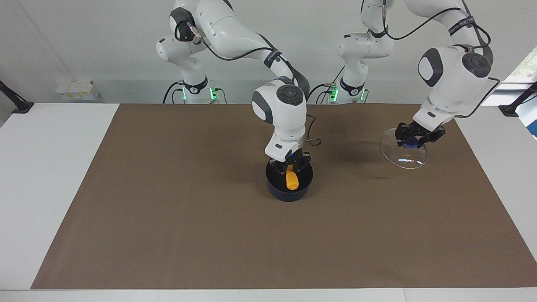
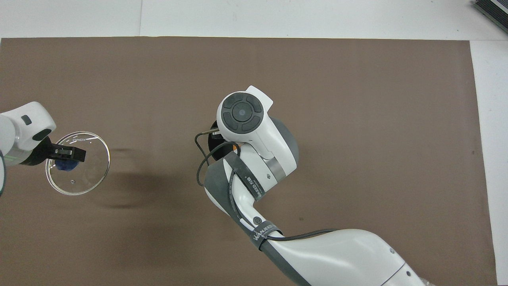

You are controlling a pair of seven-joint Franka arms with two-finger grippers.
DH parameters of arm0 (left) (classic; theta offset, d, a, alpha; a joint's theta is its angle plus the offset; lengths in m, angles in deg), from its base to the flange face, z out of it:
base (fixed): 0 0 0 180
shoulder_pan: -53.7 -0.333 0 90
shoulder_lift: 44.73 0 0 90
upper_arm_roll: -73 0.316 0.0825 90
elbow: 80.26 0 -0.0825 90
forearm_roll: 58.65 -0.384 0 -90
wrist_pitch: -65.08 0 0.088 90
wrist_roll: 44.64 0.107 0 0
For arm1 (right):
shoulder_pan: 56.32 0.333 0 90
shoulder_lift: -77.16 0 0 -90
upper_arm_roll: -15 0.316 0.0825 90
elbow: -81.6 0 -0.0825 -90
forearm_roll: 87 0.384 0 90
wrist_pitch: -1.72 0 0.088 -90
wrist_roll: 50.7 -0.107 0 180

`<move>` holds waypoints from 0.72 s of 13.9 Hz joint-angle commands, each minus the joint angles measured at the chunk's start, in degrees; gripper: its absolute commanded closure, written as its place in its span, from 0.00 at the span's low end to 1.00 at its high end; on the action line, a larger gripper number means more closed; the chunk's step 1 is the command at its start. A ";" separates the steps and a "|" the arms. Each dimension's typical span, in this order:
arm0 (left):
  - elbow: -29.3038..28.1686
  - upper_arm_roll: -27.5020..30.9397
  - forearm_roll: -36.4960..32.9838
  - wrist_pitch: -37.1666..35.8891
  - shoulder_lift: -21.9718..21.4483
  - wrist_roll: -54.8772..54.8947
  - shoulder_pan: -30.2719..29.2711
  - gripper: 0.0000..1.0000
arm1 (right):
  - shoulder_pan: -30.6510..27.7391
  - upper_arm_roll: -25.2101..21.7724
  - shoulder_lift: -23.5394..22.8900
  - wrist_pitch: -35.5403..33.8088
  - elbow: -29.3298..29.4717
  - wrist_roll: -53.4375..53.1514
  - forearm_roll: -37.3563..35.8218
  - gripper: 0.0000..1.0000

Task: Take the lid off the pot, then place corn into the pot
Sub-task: 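Set the lid down with the left gripper while the right gripper holds the corn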

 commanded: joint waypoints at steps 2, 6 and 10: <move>-11.15 -0.44 0.81 12.93 -1.55 3.57 -3.43 1.00 | -0.40 0.48 -0.21 1.82 -2.48 2.49 0.52 1.00; -13.64 -0.44 0.81 15.87 -1.02 6.04 -5.10 1.00 | -0.75 0.48 0.32 1.91 -4.42 3.64 0.61 0.56; -14.51 -0.53 0.81 18.59 0.57 6.21 -5.28 1.00 | -0.84 0.22 0.75 1.03 -3.81 3.55 -0.19 0.00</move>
